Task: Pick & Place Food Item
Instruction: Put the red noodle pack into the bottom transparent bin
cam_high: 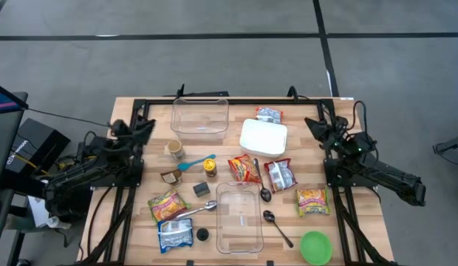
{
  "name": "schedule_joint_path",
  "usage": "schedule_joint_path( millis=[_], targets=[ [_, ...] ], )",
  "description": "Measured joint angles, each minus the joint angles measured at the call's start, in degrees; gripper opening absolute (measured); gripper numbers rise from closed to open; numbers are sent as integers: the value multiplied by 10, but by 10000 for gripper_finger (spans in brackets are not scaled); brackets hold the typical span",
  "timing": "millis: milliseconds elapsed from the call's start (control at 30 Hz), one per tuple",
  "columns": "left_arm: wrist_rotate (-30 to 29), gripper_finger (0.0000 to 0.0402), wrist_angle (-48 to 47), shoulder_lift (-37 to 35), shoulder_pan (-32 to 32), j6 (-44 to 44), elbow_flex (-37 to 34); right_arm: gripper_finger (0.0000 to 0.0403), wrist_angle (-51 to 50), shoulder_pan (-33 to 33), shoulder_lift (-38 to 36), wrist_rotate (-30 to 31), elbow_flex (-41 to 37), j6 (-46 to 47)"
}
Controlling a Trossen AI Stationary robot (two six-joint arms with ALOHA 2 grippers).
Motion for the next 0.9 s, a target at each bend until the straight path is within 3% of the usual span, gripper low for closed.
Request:
schedule_joint_path(
  millis=[267,433,633,900],
  targets=[
    [-2,85,155,0,0,-2,0,38,-9,0,0,0,0,93],
    [-2,85,159,0,0,-2,0,33,-43,0,0,-4,8,95],
    [-2,85,159,26,0,-2,0,4,-164,0,0,-5,62,53],
    [-2,85,160,84,0,-7,0,1,-318,0,12,-5,160,11]
  ],
)
